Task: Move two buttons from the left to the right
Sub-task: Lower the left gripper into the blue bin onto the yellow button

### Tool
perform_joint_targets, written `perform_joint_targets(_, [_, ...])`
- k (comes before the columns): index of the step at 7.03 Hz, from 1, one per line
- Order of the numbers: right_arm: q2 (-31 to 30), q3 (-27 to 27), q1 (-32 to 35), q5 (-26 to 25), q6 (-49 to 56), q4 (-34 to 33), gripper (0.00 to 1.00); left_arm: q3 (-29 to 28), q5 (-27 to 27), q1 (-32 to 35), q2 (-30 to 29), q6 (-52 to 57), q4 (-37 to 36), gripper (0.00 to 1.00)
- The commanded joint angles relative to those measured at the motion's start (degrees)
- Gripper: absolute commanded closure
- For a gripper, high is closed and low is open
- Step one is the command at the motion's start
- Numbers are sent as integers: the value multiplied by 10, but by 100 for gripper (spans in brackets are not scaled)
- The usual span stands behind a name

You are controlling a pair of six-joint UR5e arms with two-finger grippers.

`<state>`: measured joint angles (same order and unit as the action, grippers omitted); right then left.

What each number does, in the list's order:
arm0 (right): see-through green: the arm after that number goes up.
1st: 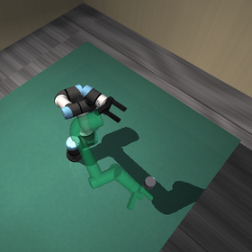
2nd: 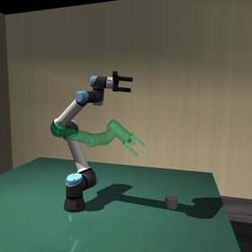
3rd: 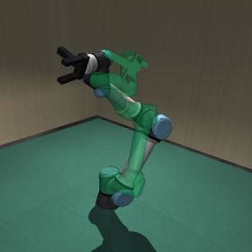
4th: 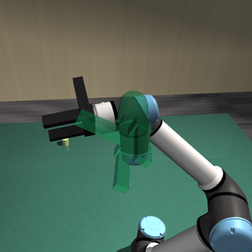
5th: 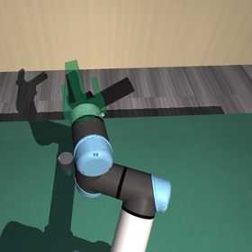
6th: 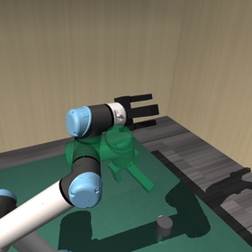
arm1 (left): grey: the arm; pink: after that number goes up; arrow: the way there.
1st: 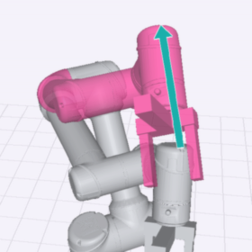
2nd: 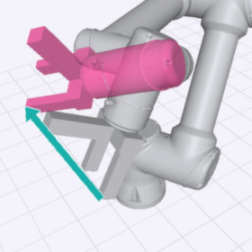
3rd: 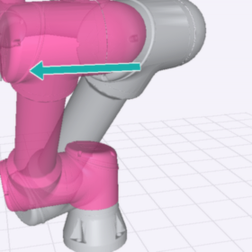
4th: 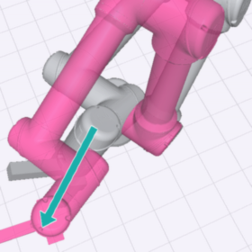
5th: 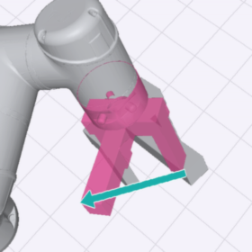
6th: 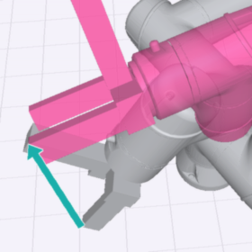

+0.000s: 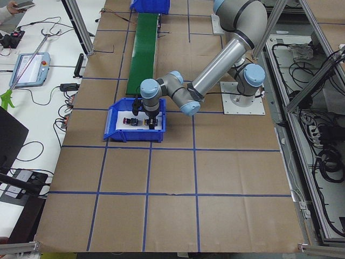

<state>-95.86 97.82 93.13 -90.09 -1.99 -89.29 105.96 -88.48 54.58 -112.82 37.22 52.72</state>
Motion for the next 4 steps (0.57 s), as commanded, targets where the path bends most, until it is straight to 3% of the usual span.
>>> perform_joint_targets(1, [1, 0, 0, 0, 0, -1, 0, -8, -1, -2, -6, 0, 0, 46])
perform_joint_targets(3, [2, 0, 0, 0, 1, -1, 0, -11, 0, -2, -6, -3, -1, 91])
perform_joint_targets(4, [2, 0, 0, 0, 1, -1, 0, -20, -1, -2, -6, -3, -1, 100])
